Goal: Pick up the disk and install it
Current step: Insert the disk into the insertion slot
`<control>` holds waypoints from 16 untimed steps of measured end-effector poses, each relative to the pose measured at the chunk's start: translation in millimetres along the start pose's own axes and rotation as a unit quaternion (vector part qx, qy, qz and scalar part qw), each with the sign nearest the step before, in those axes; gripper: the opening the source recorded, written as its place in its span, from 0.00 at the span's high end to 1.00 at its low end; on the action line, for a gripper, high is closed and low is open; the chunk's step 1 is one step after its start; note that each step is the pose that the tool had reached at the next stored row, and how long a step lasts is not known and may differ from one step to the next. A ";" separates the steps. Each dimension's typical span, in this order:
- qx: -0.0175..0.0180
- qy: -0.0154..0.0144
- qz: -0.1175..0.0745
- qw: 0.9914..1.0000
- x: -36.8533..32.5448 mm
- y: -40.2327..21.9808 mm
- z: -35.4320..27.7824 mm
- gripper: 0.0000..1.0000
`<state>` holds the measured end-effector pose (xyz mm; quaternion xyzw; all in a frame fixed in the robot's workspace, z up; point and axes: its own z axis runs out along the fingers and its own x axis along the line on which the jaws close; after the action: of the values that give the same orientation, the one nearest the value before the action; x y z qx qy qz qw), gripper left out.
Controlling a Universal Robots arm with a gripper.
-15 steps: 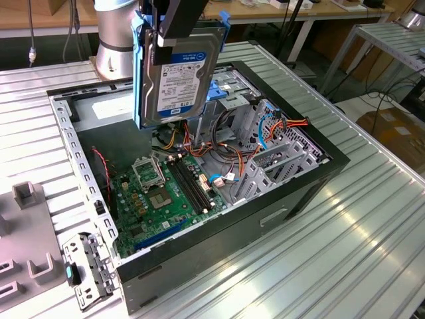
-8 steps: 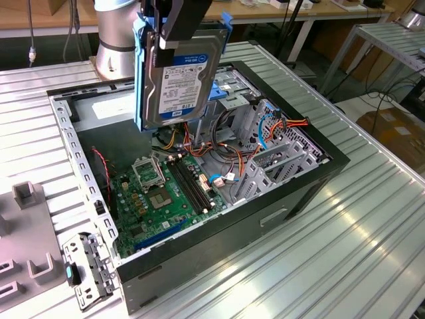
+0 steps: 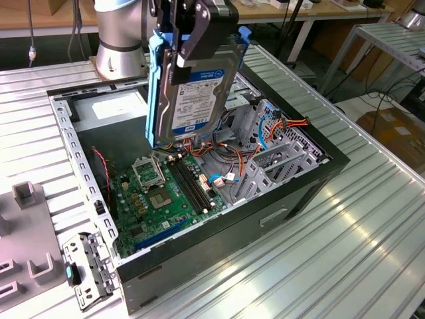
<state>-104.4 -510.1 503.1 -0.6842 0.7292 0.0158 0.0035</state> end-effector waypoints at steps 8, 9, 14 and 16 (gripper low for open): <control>0.000 0.000 0.000 1.000 0.8 -28.7 0.8 0.63; 0.000 0.000 0.000 1.000 0.5 -35.4 1.0 0.63; 0.000 0.000 0.000 1.000 -0.9 -56.5 1.3 0.63; 0.000 0.000 0.000 1.000 -1.4 -65.2 1.4 0.63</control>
<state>-39.3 -512.8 500.6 -0.6841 0.7292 0.0158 0.0035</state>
